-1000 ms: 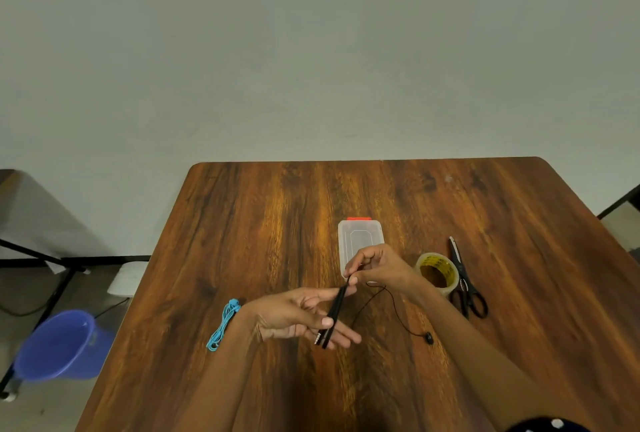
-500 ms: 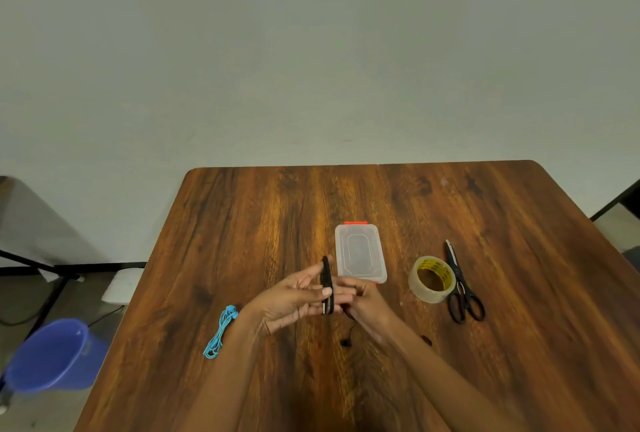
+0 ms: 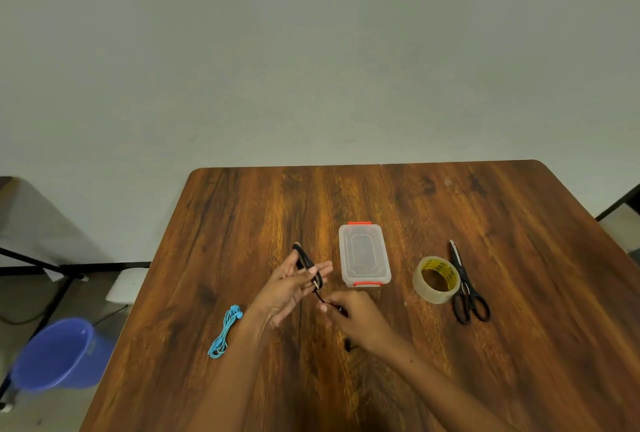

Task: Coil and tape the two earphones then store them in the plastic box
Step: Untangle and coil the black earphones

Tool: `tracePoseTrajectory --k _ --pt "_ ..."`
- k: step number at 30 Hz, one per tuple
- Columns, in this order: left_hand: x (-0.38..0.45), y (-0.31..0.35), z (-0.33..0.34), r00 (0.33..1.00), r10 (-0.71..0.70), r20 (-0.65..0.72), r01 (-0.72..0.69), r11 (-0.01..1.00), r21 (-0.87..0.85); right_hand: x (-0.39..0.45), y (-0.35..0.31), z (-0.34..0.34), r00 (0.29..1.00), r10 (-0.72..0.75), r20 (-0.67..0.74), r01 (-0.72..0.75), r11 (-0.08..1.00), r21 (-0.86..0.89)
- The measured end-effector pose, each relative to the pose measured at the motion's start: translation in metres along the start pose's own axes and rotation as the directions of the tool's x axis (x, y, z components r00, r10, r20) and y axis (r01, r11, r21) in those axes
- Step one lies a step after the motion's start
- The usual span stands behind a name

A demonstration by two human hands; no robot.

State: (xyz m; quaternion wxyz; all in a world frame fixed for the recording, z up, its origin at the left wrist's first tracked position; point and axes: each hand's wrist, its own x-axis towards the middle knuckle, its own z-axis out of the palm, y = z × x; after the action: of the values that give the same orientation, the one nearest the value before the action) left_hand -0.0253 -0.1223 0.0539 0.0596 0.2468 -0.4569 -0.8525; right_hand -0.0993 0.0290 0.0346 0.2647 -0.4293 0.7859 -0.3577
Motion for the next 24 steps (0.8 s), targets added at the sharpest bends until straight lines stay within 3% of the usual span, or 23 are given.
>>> tracePoseTrajectory --k 6,10,15,20,24 --pt "-0.001 -0.003 -0.004 1.000 0.004 -0.031 -0.003 0.999 0.034 0.000 -0.005 -0.008 0.992 -0.127 -0.001 0.117 0.918 -0.378" --pt "-0.005 -0.005 0.002 0.998 -0.060 -0.018 0.063 0.973 0.222 0.005 -0.015 -0.022 0.975 -0.209 0.073 0.216 0.834 -0.508" --pt "-0.016 -0.002 0.009 0.965 -0.233 0.124 0.147 0.864 0.482 0.018 -0.030 -0.057 0.978 -0.145 0.153 0.209 0.766 -0.607" --pt "-0.020 0.001 0.010 0.885 -0.366 0.289 0.186 0.846 0.500 0.030 -0.032 -0.088 0.961 -0.210 0.179 0.276 0.743 -0.610" --pt "-0.024 0.000 0.005 0.843 -0.389 0.372 0.201 0.869 0.452 0.038 -0.027 -0.097 0.969 -0.208 0.135 0.248 0.801 -0.545"
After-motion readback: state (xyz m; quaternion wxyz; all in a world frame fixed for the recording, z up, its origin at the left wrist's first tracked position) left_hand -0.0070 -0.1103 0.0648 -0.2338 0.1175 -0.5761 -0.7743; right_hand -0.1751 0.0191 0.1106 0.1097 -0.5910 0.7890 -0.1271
